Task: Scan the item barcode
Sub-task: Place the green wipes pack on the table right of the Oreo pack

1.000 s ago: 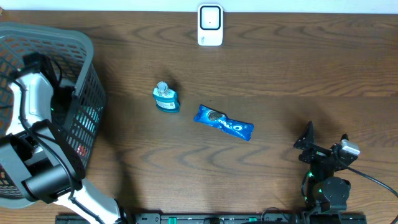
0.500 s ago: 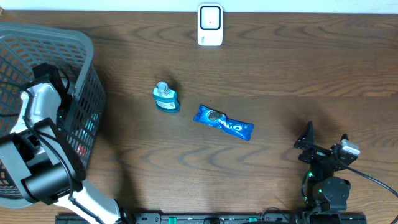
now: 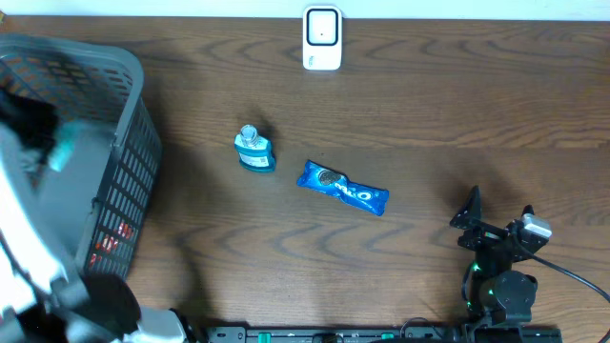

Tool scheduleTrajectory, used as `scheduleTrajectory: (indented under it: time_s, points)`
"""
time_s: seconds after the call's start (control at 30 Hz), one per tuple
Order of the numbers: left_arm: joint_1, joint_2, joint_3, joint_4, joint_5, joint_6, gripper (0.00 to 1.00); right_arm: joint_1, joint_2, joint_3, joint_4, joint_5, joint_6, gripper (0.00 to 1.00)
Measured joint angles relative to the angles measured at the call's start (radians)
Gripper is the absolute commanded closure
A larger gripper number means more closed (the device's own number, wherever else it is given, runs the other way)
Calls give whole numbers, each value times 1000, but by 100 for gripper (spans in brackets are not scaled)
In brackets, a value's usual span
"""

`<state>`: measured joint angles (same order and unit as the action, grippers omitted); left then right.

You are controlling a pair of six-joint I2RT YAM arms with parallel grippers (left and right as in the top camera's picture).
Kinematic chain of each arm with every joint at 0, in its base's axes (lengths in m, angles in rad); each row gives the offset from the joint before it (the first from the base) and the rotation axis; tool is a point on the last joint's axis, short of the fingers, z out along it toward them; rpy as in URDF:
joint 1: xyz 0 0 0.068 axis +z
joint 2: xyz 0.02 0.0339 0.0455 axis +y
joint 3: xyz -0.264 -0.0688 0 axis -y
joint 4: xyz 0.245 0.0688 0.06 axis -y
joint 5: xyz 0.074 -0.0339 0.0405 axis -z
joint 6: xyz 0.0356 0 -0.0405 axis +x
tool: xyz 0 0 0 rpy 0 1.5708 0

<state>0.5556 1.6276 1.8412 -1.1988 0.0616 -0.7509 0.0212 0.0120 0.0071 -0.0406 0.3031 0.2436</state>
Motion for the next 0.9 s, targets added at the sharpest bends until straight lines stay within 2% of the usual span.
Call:
scheduleTrajectory:
  time_s: [0.17,0.27,0.37,0.47,0.6,0.7,0.9]
  points:
    - [-79,-182,142,-12,98,-1,69,0,0,0,0,0,0,1]
    - [-262,-258,154,10,136,-6,69,0,0,0,0,0,0,1]
    - [-505,-262,155,43,146,-8,69,0,0,0,0,0,0,1]
    - [-761,-193,156,87,124,-8,69,0,0,0,0,0,0,1]
    - [-1029,-31,155,119,60,-8,68,0,0,0,0,0,0,1]
    - [-1163,109,152,131,32,-8,68,0,0,0,0,0,0,1]
    - [-1315,360,150,196,16,-8,66,0,0,0,0,0,0,1]
